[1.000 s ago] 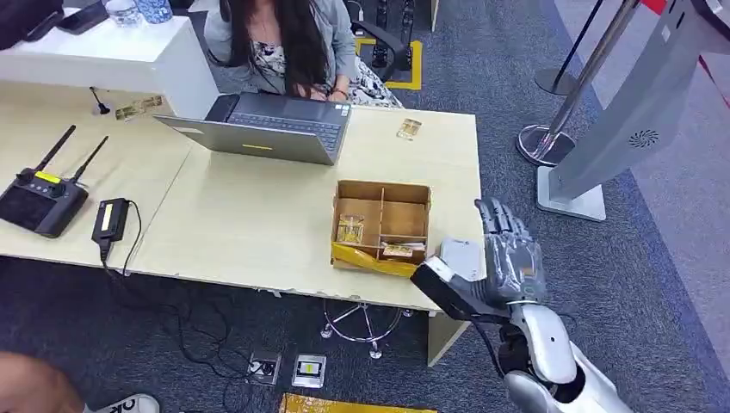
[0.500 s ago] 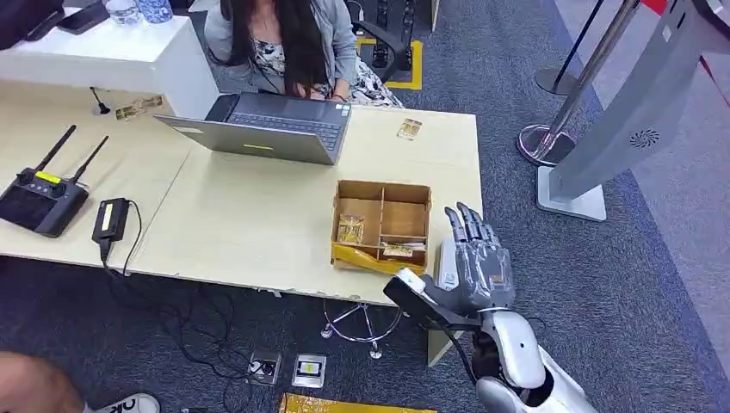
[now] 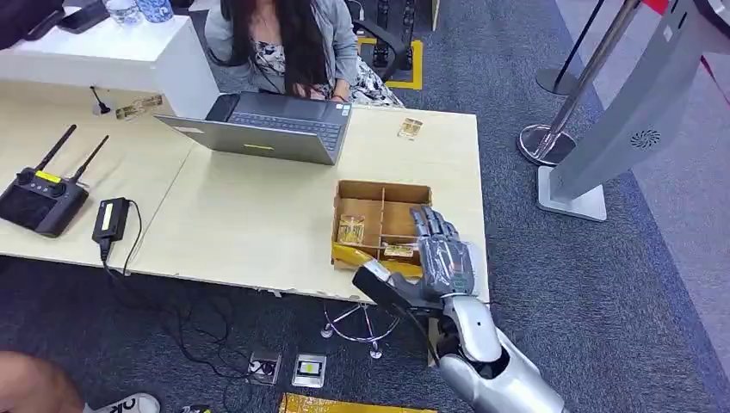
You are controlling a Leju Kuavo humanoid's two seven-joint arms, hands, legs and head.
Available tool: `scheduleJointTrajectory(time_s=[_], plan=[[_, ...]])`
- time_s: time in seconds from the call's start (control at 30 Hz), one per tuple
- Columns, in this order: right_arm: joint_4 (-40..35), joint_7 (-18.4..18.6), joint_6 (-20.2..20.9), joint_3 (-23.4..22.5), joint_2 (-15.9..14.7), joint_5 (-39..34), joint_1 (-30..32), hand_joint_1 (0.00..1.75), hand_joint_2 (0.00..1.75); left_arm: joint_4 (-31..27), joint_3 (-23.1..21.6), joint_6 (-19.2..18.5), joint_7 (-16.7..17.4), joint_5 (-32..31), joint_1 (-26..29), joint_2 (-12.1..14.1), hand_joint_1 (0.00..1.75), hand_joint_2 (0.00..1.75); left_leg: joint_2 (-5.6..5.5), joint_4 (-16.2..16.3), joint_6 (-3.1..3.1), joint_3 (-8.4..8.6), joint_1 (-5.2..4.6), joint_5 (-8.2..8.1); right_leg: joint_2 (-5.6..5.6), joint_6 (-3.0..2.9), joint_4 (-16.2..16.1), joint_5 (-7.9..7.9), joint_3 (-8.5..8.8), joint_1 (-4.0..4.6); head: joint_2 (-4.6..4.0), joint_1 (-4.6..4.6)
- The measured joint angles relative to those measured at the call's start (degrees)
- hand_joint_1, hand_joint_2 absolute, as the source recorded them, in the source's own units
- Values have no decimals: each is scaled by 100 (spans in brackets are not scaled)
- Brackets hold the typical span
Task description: Pass the card to the sensor for recognition and then transmit it.
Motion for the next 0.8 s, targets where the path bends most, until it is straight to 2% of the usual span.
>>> scheduleJointTrajectory(time_s=[0.3, 0.8], plan=[[370, -2, -9, 68, 206, -13, -69, 0, 175, 0, 0, -31, 15, 22, 0, -4, 0, 0, 0, 0, 0, 1, 0, 0, 1, 0, 0, 0, 0, 0, 0, 0], [754, -57, -164, 92, 315, 243, -89, 0, 175, 0, 0, -53, 17, 7, 0, -4, 0, 0, 0, 0, 0, 1, 0, 0, 1, 0, 0, 0, 0, 0, 0, 0]])
